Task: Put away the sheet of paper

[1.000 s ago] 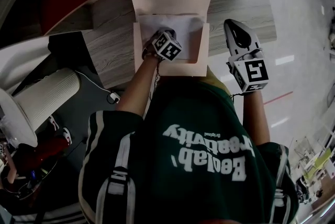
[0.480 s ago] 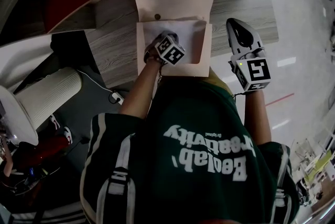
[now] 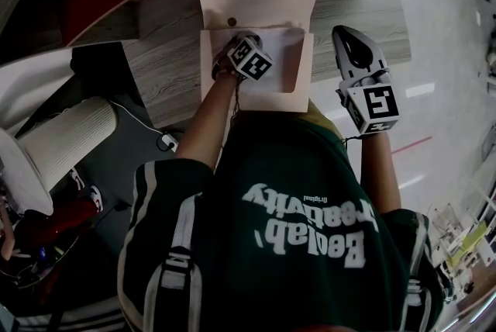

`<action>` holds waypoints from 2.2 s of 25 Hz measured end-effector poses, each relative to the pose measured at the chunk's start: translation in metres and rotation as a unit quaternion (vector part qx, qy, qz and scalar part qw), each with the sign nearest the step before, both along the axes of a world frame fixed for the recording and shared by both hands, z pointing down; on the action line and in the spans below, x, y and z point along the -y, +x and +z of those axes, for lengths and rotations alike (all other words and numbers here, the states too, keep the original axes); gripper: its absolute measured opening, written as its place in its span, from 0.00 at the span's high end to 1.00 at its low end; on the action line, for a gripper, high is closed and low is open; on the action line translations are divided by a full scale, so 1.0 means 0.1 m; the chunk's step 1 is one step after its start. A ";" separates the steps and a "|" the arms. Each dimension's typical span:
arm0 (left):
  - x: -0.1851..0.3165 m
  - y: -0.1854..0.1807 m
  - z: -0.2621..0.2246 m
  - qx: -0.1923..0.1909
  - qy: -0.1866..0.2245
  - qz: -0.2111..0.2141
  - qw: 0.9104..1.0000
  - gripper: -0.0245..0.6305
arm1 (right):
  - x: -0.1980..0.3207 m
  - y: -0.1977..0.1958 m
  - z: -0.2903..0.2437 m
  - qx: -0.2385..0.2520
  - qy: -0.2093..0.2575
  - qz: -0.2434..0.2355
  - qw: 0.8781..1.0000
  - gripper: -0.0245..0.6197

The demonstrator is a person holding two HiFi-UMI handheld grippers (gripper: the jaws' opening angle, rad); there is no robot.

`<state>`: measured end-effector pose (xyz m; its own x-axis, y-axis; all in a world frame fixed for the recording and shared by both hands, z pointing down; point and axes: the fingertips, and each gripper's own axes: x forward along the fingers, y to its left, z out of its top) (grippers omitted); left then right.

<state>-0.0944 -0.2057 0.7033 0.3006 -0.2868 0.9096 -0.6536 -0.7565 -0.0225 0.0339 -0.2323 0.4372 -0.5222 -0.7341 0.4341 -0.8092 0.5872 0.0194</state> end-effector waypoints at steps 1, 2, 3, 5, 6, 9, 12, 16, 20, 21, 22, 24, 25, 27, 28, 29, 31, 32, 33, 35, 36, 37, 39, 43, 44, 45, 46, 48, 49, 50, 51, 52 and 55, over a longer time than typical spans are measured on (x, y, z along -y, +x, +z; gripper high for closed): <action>-0.02 0.00 0.00 -0.003 -0.004 0.001 1.000 0.93 | 0.00 0.00 0.00 0.000 0.000 0.000 1.000 0.91; -0.04 0.01 0.00 -0.007 -0.008 0.001 1.000 0.93 | 0.00 0.00 0.00 -0.001 -0.001 -0.001 1.000 0.91; -0.07 0.01 0.00 -0.010 -0.014 0.001 1.000 0.93 | 0.00 -0.01 0.00 -0.002 0.000 -0.003 1.000 0.91; -0.12 0.00 0.00 -0.014 -0.024 0.002 1.000 0.93 | 0.01 -0.03 -0.01 -0.003 0.002 -0.005 1.000 0.91; -0.14 -0.01 0.00 -0.015 -0.030 0.003 0.999 0.93 | 0.02 -0.04 -0.02 -0.002 0.003 -0.006 1.000 0.91; -0.26 0.00 0.00 -0.011 -0.051 0.016 0.999 0.93 | 0.03 -0.04 -0.04 -0.002 0.005 -0.006 1.000 0.91; -0.39 0.01 0.01 -0.010 -0.074 0.030 0.997 0.93 | 0.02 -0.04 -0.03 0.000 0.004 -0.005 1.000 0.91; -0.37 0.04 0.01 -0.020 -0.077 0.022 0.997 0.93 | 0.02 -0.04 -0.03 -0.003 0.002 -0.006 1.000 0.91; -0.38 0.01 -0.02 -0.020 -0.072 0.022 0.997 0.93 | 0.00 -0.13 -0.05 -0.005 0.010 -0.014 1.000 0.91; -0.40 -0.01 -0.02 -0.019 -0.072 0.022 0.997 0.93 | -0.02 -0.14 -0.06 -0.006 0.011 -0.015 1.000 0.91; -0.40 -0.01 -0.04 -0.018 -0.069 0.022 0.997 0.93 | -0.04 -0.15 -0.08 -0.006 0.013 -0.016 1.000 0.91; -0.42 -0.01 -0.11 -0.021 -0.064 0.022 0.998 0.93 | -0.08 -0.16 -0.14 -0.005 0.016 -0.016 1.000 0.91; -0.44 0.01 -0.15 -0.025 -0.060 0.022 0.998 0.93 | -0.11 -0.16 -0.17 -0.005 0.017 -0.014 1.000 0.91; -0.43 0.02 -0.22 -0.030 -0.049 0.028 0.998 0.93 | -0.15 -0.16 -0.21 -0.006 0.022 -0.011 1.000 0.91; -0.42 0.03 -0.25 -0.032 -0.042 0.031 0.998 0.93 | -0.17 -0.16 -0.21 -0.006 0.023 -0.010 1.000 0.91; -0.40 0.03 -0.30 -0.035 -0.035 0.031 0.998 0.93 | -0.19 -0.16 -0.22 -0.007 0.023 -0.009 1.000 0.91; -0.37 0.04 -0.40 -0.046 -0.022 0.023 0.998 0.93 | -0.27 -0.15 -0.21 -0.008 0.014 -0.003 1.000 0.91; -0.35 0.05 -0.45 -0.053 -0.016 0.019 0.998 0.93 | -0.32 -0.14 -0.20 -0.008 0.010 0.001 1.000 0.91; -0.32 0.07 -0.51 -0.059 -0.008 0.015 0.998 0.93 | -0.36 -0.11 -0.21 -0.008 0.008 0.004 1.000 0.91; -0.29 0.08 -0.61 -0.064 0.005 0.009 0.998 0.93 | -0.42 -0.07 -0.24 -0.008 0.010 0.006 1.000 0.91; -0.29 0.09 -0.67 -0.067 0.010 0.005 0.998 0.93 | -0.44 -0.05 -0.27 -0.007 0.013 0.007 1.000 0.91; -0.29 0.12 -0.74 -0.072 0.013 0.000 0.997 0.93 | -0.46 -0.02 -0.30 -0.005 0.016 0.008 1.000 0.91; -0.30 0.18 -0.87 -0.085 0.024 -0.011 0.996 0.93 | -0.51 0.04 -0.35 -0.001 0.022 0.008 1.000 0.91; -0.36 0.29 -1.11 -0.088 0.051 -0.033 0.994 0.93 | -0.62 0.18 -0.44 0.010 0.034 0.001 0.999 0.91; -0.39 0.33 -1.17 -0.088 0.057 -0.039 0.994 0.93 | -0.66 0.22 -0.47 0.013 0.036 -0.002 0.999 0.91; -0.43 0.36 -1.24 -0.088 0.063 -0.046 0.993 0.93 | -0.70 0.26 -0.49 0.016 0.038 -0.007 0.999 0.91; -0.47 0.40 -1.30 -0.090 0.068 -0.055 0.992 0.93 | -0.74 0.31 -0.50 0.020 0.040 -0.013 0.999 0.91; -0.54 0.46 -1.45 -0.095 0.080 -0.078 0.989 0.93 | -0.82 0.39 -0.54 0.027 0.042 -0.024 0.998 0.91; -0.58 0.50 -1.53 -0.099 0.087 -0.089 0.987 0.93 | -0.86 0.44 -0.56 0.032 0.043 -0.028 0.998 0.91; -0.63 0.53 -1.61 -0.104 0.096 -0.098 0.985 0.93 | -0.91 0.49 -0.58 0.036 0.044 -0.033 0.998 0.91; -0.69 0.57 -1.70 -0.109 0.105 -0.106 0.983 0.93 | -0.97 0.54 -0.59 0.041 0.045 -0.037 0.997 0.91; -0.74 0.60 -1.80 -0.115 0.115 -0.114 0.980 0.93 | -1.04 0.59 -0.61 0.045 0.046 -0.041 0.997 0.91; -0.94 0.67 -2.12 -0.123 0.144 -0.150 0.970 0.93 | -1.29 0.78 -0.63 0.059 0.048 -0.051 0.996 0.91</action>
<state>-0.0273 -0.1115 0.4917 0.3626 -0.6273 0.6892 -0.8560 -0.5166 -0.0199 0.1117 -0.1036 0.3741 -0.6395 -0.7098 0.2953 -0.7452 0.6667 -0.0113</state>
